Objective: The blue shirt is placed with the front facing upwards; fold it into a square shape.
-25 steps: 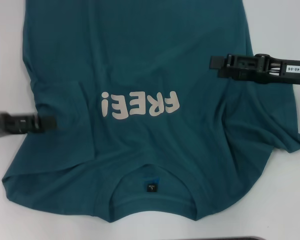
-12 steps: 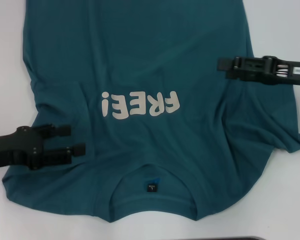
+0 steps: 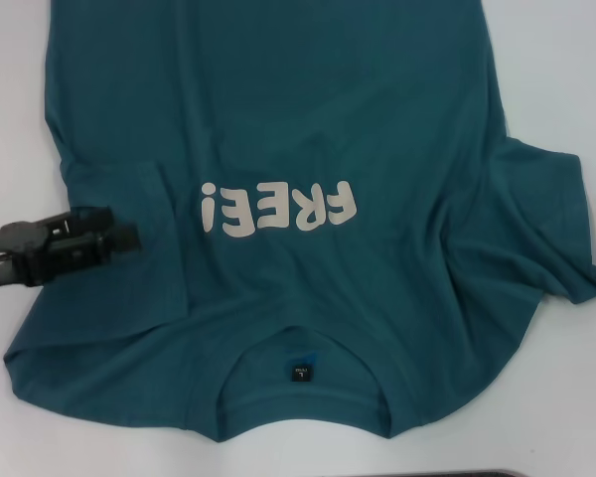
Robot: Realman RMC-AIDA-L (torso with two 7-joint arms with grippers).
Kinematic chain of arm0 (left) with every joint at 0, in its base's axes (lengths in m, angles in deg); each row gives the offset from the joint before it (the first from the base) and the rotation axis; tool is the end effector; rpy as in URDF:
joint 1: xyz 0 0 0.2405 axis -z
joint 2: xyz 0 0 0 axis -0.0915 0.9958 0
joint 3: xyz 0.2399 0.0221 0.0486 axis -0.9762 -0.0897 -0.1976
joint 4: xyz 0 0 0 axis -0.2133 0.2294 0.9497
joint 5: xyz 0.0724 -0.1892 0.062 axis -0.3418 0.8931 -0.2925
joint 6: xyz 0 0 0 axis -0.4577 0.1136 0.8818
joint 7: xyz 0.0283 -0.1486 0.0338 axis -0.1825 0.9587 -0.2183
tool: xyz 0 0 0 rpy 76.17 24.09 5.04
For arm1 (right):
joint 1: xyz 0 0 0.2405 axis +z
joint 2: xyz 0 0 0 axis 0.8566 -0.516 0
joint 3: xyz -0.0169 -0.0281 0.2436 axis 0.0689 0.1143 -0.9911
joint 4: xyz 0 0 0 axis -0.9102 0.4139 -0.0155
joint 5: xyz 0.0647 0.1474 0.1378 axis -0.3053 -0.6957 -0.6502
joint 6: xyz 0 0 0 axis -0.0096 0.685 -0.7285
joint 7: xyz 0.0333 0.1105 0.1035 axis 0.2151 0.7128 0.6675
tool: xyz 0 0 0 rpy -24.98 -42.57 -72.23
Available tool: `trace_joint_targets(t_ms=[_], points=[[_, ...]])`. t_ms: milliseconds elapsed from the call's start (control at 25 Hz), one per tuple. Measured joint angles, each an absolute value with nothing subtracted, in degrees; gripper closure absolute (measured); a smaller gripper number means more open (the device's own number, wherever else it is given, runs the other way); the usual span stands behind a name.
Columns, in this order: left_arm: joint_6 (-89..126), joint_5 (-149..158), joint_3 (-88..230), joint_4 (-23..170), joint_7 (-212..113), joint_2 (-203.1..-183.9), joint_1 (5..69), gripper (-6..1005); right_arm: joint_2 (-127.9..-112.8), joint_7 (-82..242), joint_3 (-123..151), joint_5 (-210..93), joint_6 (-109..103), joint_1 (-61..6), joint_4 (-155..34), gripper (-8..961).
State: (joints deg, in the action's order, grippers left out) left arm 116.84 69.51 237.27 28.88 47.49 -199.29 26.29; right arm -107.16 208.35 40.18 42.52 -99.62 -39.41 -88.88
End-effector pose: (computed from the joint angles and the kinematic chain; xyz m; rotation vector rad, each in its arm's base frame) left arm -0.3032 0.2554 0.0298 -2.5065 -1.3040 -0.9040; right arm 0.3434 0.2638 0.1270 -2.1769 2.0036 0.7618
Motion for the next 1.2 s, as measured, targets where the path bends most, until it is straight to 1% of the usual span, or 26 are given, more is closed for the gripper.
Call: trace_joint_targets(t_ms=[80, 160, 320, 400, 560, 800, 880, 1040, 1200], points=[[116.8, 70.4, 237.3, 29.9, 47.6, -199.1, 26.4, 141, -105.86, 211.4, 39.4, 44.9, -98.7, -40.1, -89.0, 37], [116.9, 70.9, 237.3, 30.0, 47.5, -199.15, 26.4, 141, -105.31, 213.5, 38.6, 48.1, -97.8, -40.1, -89.6, 37], [117.1, 71.4, 237.3, 30.1, 47.8, -199.19, 26.4, 142, -105.18, 217.0, 37.8, 54.9, -96.3, -38.0, -90.6, 37], [117.5, 71.9, 237.3, 30.1, 48.1, -199.15, 26.4, 142, -105.36, 218.1, 37.7, 56.3, -95.8, -37.0, -90.6, 37], [118.3, 73.3, 237.3, 30.1, 48.1, -199.14, 25.6, 142, -106.66, 218.8, 37.5, 56.9, -94.6, -35.9, -90.0, 38], [118.4, 74.3, 237.6, 30.0, 47.5, -199.06, 24.9, 142, -110.17, 220.0, 37.8, 57.8, -90.7, -35.7, -89.7, 38], [118.4, 74.3, 237.7, 30.0, 47.5, -199.07, 24.9, 142, -111.01, 220.0, 37.5, 58.9, -89.8, -35.6, -89.6, 38], [118.4, 74.3, 237.7, 30.1, 47.5, -199.19, 25.5, 142, -112.16, 220.1, 37.3, 59.2, -87.7, -35.6, -89.6, 38], [118.4, 74.5, 237.7, 30.0, 47.6, -199.38, 26.0, 142, -112.85, 220.1, 37.5, 59.2, -86.6, -35.6, -89.6, 38]])
